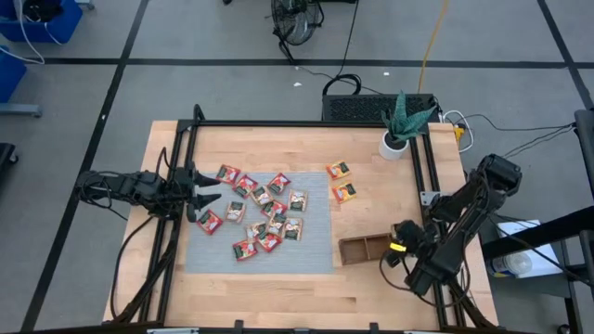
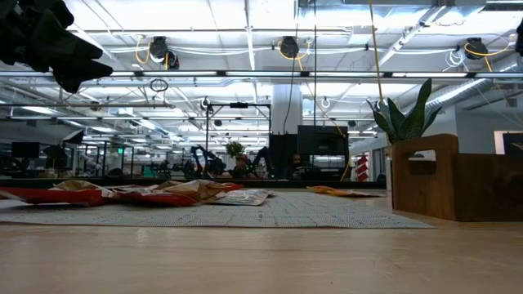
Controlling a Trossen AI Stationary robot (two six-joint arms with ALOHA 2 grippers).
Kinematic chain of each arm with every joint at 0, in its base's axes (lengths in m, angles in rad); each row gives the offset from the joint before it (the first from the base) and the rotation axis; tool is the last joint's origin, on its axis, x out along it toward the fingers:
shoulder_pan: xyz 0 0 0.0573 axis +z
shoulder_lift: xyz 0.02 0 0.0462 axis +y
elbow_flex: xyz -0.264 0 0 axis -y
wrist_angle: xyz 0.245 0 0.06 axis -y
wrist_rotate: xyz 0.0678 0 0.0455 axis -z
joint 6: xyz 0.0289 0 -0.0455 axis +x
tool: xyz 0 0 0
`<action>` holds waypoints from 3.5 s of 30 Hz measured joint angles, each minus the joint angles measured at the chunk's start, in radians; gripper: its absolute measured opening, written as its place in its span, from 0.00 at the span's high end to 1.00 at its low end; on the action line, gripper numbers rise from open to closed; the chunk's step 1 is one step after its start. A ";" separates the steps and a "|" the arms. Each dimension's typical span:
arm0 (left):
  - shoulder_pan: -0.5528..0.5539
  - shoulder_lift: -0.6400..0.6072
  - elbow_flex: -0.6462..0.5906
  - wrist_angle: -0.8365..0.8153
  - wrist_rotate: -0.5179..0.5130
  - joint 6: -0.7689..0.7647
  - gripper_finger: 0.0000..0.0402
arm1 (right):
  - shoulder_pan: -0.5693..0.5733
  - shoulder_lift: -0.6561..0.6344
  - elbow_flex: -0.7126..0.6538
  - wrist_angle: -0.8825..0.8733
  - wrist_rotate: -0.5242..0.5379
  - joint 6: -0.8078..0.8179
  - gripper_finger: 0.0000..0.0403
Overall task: Pick & Place Tea
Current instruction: Put the yellow tea bag into the right section of the wooden organizer, then adjust the yellow tea bag in the right section of the wooden organizer
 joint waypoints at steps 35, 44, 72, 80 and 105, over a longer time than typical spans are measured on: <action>0.000 0.000 0.000 0.000 0.000 0.000 0.44 | -0.325 0.079 0.308 0.008 -0.613 -1.080 1.00; 0.000 0.000 0.000 0.000 0.000 0.000 0.44 | -0.236 0.065 0.115 0.139 -0.585 -0.919 1.00; 0.000 0.000 0.000 0.000 0.000 0.000 0.44 | -0.232 -0.001 0.043 0.077 -0.389 -0.878 1.00; 0.000 0.000 0.000 0.000 0.000 0.000 0.44 | -0.232 0.001 0.024 0.005 -0.328 -0.827 1.00; 0.000 0.000 0.000 0.000 0.000 0.000 0.44 | -0.243 0.002 0.024 -0.140 -0.104 -0.696 1.00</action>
